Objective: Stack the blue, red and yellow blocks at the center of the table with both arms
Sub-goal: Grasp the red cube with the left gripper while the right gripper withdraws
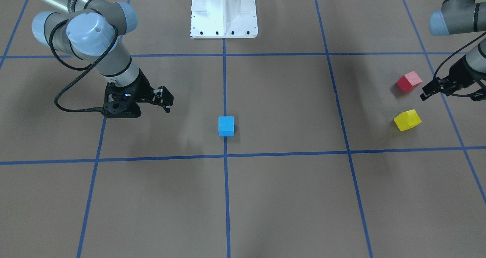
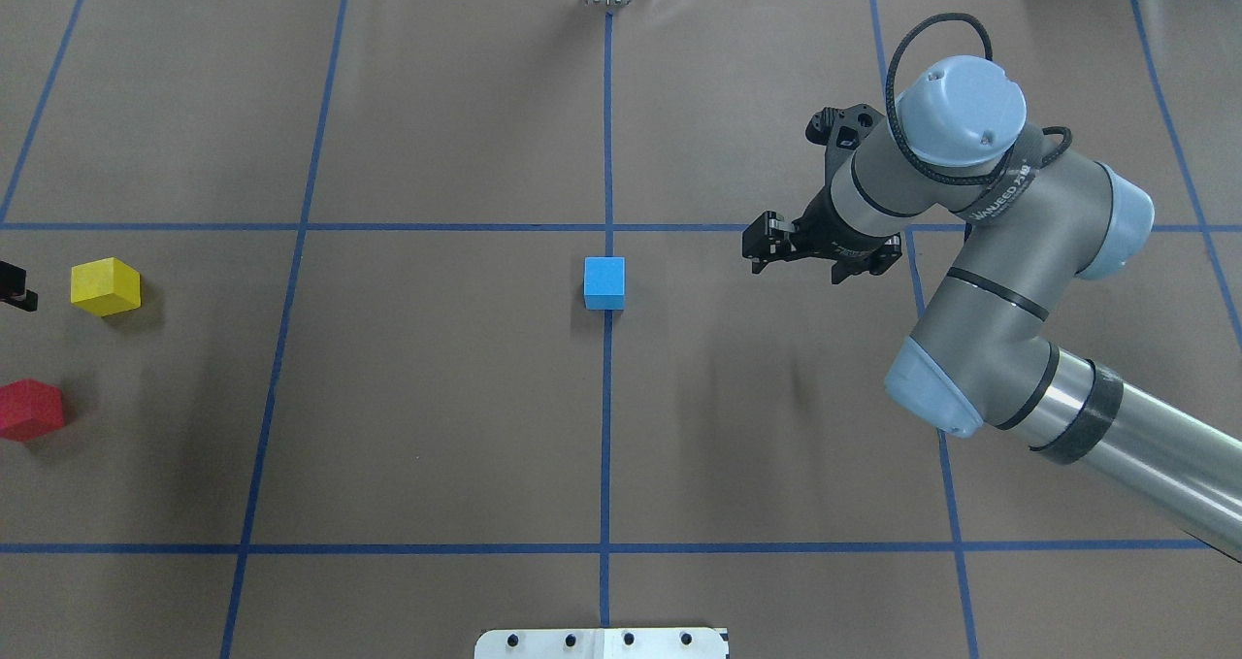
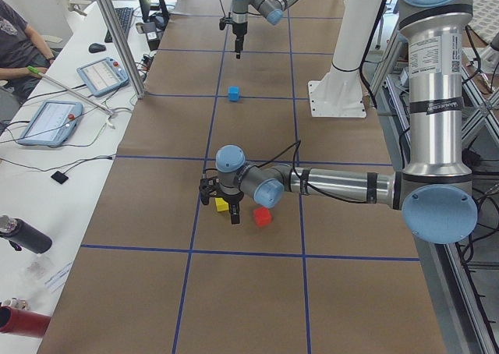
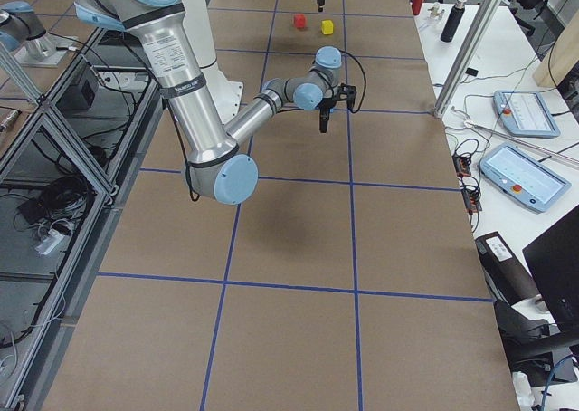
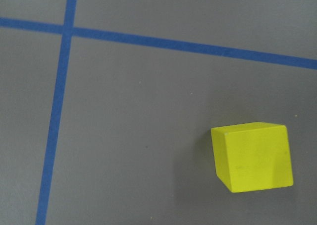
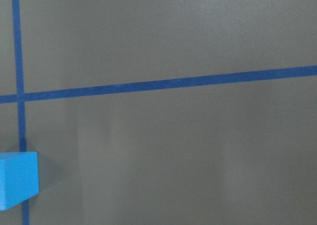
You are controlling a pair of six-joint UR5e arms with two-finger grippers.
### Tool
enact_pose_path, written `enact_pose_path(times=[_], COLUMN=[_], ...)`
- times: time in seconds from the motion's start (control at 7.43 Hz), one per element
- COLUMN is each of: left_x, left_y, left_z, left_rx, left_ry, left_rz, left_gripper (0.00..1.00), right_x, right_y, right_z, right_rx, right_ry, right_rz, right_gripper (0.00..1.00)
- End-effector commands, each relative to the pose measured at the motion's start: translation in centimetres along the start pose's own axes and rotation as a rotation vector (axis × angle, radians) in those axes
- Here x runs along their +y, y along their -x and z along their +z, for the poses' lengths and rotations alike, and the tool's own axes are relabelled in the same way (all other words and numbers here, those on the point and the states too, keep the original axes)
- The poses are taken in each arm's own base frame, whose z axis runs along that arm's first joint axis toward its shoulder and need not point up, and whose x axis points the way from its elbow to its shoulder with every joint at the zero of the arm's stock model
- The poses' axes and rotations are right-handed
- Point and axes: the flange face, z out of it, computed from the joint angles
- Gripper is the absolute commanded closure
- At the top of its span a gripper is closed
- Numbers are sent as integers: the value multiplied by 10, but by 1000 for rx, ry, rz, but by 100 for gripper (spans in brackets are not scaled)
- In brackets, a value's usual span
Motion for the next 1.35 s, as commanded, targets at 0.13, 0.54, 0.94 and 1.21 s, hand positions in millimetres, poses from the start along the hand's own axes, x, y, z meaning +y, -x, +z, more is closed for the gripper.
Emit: enact_pose_path(times=[0.13,0.54,0.94,1.21], left_x=[54,73,81,84], left_y=[26,22,15,12], left_z=[21,37,46,49], left_rx=[31,8,4,0], left_ry=[16,31,50,60], left_rz=[-146,-147,-120,-112], left_gripper=[0,0,1,8], right_x=[2,2,2,2], right_y=[-18,-30,-33,-34], right_z=[-4,-2,1,2], right_rx=[7,18,24,27], right_ry=[-4,-4,-4,-2], right_rz=[10,20,22,23], right_gripper=[1,1,1,1])
